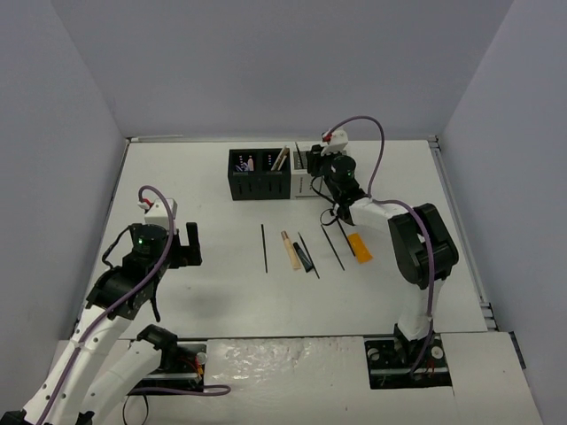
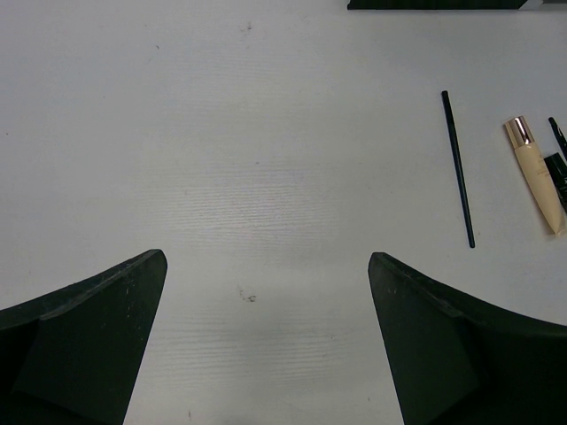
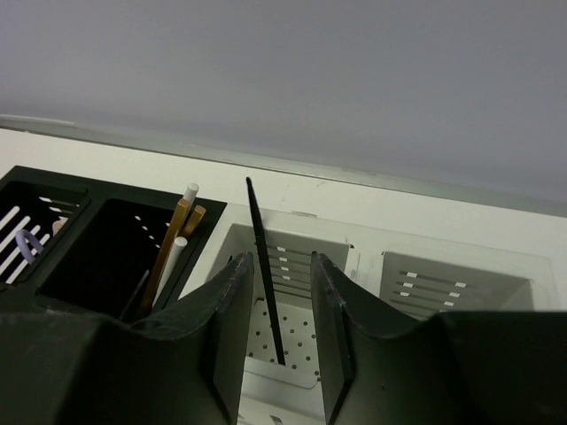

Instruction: Organize the makeup

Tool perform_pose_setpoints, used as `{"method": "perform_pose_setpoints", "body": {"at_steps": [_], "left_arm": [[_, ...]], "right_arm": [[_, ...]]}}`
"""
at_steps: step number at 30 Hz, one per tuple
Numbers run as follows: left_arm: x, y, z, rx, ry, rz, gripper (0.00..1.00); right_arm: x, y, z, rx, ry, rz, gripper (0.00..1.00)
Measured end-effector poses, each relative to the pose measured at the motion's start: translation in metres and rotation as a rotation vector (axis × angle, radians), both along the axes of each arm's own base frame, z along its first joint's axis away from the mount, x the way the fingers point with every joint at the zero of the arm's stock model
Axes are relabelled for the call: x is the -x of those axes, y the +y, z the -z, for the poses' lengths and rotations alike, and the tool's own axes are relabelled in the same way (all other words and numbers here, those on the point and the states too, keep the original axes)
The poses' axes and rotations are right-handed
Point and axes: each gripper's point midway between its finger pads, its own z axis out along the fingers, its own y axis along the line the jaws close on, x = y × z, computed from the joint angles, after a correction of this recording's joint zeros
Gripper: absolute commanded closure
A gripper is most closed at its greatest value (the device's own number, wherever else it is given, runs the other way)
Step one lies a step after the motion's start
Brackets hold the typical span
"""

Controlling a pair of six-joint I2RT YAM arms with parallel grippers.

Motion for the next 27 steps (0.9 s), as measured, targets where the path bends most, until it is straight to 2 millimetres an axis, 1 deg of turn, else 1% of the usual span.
{"method": "perform_pose_setpoints", "body": {"at_steps": [2,4,7,9,11,14,16,22,24,27], "left_arm": [[0.0,0.0,-0.001,0.001,-0.002,0.0,0.03],[0.0,0.0,-0.001,0.002,-0.004,0.0,0.03],[0.0,0.0,-0.001,0.002,-0.004,0.0,0.03],[0.0,0.0,-0.001,0.002,-0.004,0.0,0.03],[0.0,0.0,-0.001,0.002,-0.004,0.0,0.03],[0.0,0.0,-0.001,0.002,-0.004,0.0,0.03],[0.0,0.0,-0.001,0.002,-0.004,0.0,0.03],[0.0,0.0,-0.001,0.002,-0.004,-0.001,0.03],[0.0,0.001,-0.001,0.002,-0.004,-0.002,0.03],[0.0,0.001,-0.001,0.002,-0.004,-0.005,0.03]], "right_arm": [[0.008,-0.002,-0.012,0.004,0.005,-0.005,0.65],[0.018,-0.005,-0.028,0.011,0.017,-0.009,0.61],[0.039,-0.011,-0.051,0.024,0.052,-0.016,0.56],[0.054,-0.017,-0.061,0.037,0.092,-0.018,0.52],[0.07,-0.023,-0.063,0.055,0.154,-0.02,0.45],[0.096,-0.031,-0.049,0.087,0.273,-0.031,0.35],[0.115,-0.036,-0.031,0.109,0.367,-0.043,0.32],[0.176,-0.054,0.041,0.196,0.679,-0.07,0.3],[0.192,-0.059,0.058,0.22,0.758,-0.073,0.32],[0.207,-0.062,0.078,0.253,0.846,-0.078,0.36]]}}
